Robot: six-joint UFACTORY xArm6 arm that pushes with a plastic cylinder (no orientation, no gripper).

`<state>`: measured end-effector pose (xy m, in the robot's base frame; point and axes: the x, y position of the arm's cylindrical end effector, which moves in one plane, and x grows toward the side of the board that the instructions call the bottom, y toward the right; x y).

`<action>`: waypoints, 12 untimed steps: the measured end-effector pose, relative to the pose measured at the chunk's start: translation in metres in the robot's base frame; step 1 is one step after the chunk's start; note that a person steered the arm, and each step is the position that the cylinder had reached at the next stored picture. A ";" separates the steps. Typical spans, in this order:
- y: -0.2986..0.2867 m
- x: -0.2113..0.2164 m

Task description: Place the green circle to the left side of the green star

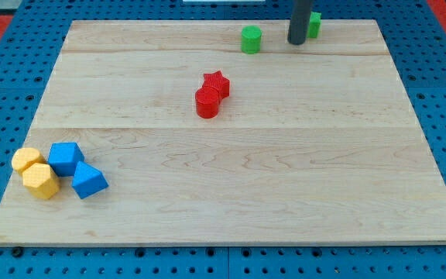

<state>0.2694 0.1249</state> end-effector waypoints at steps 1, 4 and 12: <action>-0.041 0.031; -0.102 0.004; -0.042 -0.044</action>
<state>0.2254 0.0833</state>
